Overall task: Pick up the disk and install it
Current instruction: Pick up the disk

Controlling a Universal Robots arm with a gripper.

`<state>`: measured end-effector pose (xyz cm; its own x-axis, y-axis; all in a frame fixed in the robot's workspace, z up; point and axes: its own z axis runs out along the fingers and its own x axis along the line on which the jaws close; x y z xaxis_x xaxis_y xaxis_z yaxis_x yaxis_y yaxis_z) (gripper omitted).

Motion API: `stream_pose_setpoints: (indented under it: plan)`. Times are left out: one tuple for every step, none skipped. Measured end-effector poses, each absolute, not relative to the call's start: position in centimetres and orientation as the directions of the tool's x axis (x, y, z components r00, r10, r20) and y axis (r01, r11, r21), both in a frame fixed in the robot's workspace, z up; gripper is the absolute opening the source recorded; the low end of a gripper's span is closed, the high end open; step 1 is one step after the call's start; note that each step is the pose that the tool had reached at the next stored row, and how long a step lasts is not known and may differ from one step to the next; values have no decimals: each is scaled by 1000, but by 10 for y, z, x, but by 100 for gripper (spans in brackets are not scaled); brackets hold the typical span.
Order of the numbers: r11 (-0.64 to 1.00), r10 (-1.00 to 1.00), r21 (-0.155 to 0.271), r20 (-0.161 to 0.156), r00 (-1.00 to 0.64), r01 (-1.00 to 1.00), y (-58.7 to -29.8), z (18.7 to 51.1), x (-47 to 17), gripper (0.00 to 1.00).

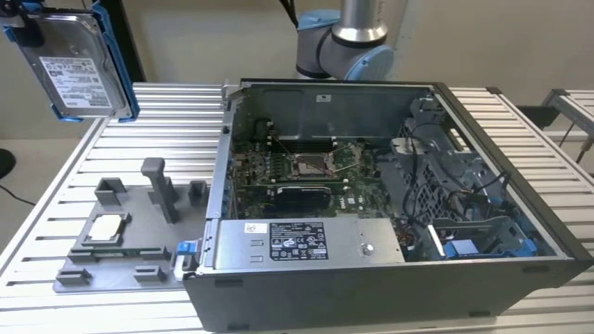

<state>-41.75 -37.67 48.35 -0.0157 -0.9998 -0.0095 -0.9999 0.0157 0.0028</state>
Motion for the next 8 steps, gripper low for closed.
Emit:
stream_pose_setpoints:
  plan:
    - [16, -1000, 3, -9, -16, -1000, -377, 485, -417, 0]
    - [16, -1000, 3, -9, -16, -1000, -377, 487, -418, 0]
    - [16, -1000, 3, -9, -16, -1000, -377, 489, -418, 0]
    - [16, -1000, 3, -10, -16, -1000, -377, 491, -417, 0]
    - [16, -1000, 3, -9, -16, -1000, -377, 494, -417, 0]
    - [16, -1000, 3, -9, -16, -1000, -377, 496, -417, 0]
    - [16, -1000, 3, -9, -16, -1000, -377, 498, -417, 0]
    - [16, -1000, 3, -9, -16, -1000, -377, 499, -417, 0]
